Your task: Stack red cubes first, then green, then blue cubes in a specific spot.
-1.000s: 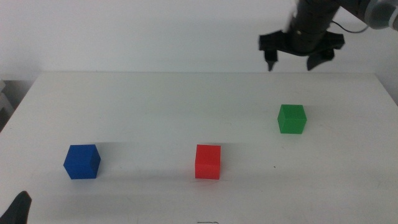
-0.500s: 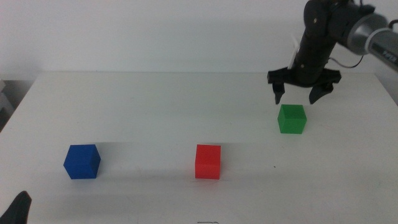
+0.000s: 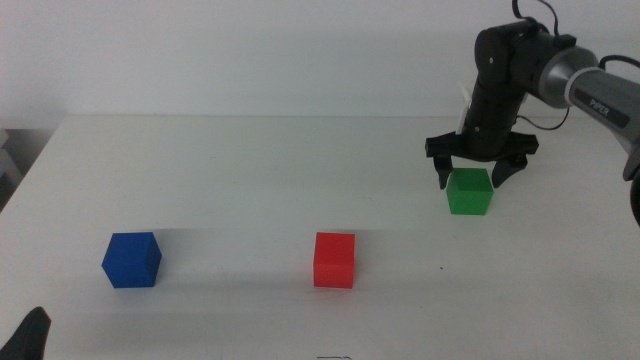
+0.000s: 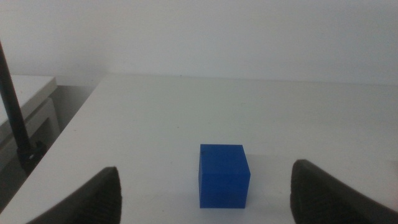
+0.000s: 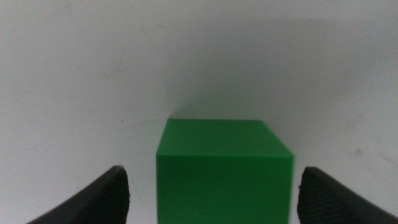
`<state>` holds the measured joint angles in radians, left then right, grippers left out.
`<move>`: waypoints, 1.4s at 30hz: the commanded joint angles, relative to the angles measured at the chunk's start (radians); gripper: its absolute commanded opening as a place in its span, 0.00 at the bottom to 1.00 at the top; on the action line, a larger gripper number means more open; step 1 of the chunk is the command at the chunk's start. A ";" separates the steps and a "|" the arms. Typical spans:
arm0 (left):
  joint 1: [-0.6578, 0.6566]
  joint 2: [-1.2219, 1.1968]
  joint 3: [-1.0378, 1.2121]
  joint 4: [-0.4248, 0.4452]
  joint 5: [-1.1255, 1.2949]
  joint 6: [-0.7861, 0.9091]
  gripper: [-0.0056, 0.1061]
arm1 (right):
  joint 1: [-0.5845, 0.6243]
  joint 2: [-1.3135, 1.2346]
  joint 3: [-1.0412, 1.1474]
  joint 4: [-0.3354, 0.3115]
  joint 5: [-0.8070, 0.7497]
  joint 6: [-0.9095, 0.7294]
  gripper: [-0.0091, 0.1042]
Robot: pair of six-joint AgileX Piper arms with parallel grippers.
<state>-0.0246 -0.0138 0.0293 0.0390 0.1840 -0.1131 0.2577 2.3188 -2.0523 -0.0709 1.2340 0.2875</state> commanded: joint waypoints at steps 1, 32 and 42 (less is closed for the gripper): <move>-0.002 -0.020 -0.003 -0.007 -0.082 -0.012 0.88 | -0.004 -0.056 -0.030 0.008 0.067 -0.006 0.85; -0.002 -0.020 -0.003 -0.007 -0.082 -0.012 0.88 | 0.443 -0.366 0.168 -0.088 0.066 0.410 0.07; -0.002 -0.020 -0.003 -0.007 -0.082 -0.012 0.88 | 0.519 -0.324 0.164 -0.150 0.042 0.555 0.07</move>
<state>-0.0246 -0.0138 0.0293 0.0390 0.1821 -0.1131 0.7714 2.0510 -1.8535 -0.1852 1.2348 0.8334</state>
